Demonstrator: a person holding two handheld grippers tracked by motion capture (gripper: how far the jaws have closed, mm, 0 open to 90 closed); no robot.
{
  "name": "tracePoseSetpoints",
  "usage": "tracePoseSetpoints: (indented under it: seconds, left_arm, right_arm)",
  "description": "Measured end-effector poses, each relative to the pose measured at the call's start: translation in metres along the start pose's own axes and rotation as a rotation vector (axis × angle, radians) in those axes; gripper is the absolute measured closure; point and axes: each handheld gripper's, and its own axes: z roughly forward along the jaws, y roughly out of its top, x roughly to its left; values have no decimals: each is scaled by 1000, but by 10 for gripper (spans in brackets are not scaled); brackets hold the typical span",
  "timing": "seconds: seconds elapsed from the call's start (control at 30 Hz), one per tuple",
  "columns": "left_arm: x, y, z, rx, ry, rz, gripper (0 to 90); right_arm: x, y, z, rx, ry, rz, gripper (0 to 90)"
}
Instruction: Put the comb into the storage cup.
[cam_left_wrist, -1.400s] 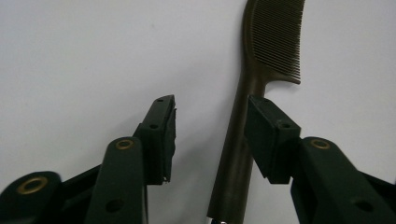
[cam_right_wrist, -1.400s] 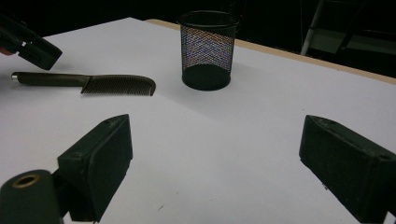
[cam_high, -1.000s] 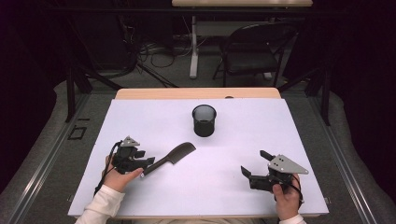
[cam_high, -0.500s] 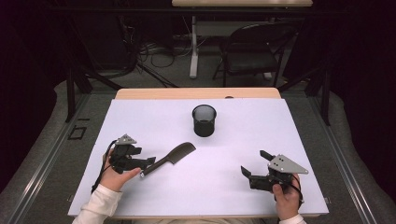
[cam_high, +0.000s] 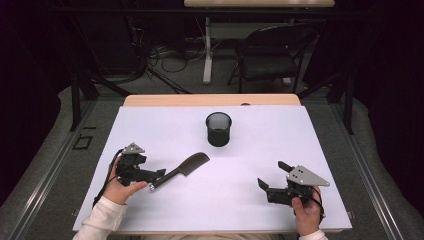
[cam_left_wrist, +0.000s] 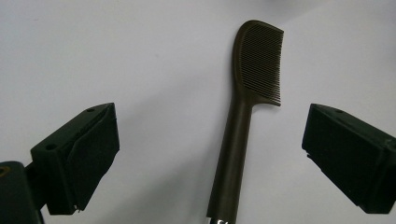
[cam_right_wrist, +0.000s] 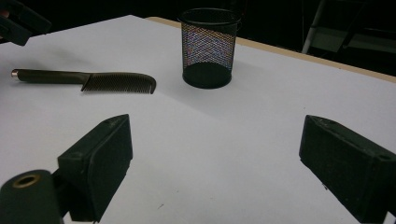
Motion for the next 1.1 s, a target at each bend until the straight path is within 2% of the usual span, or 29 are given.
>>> tracePoseSetpoints:
  seconds: [0.2, 0.3, 0.37, 0.53, 0.8, 1.1]
  left_arm:
    - [-2, 2, -3, 2, 29, 57, 26]
    - [-4, 3, -4, 1, 23, 69, 26]
    - [-5, 4, -5, -5, 37, 83, 26]
    - [-6, 9, -8, 14, 43, 65, 26]
    - [-9, 16, -9, 61, 46, 75, 26]
    - [-11, 22, -6, 110, 31, 94, 27]
  right_arm:
    - [0, 0, 0, 1, 0, -1, 96]
    - [0, 0, 0, 2, 0, -2, 96]
    - [0, 0, 1, 4, 1, -1, 96]
    - [1, 0, 1, 6, 2, -3, 96]
    - [1, -1, 2, 8, 2, -2, 95]
    - [1, -1, 2, 12, 4, 1, 96]
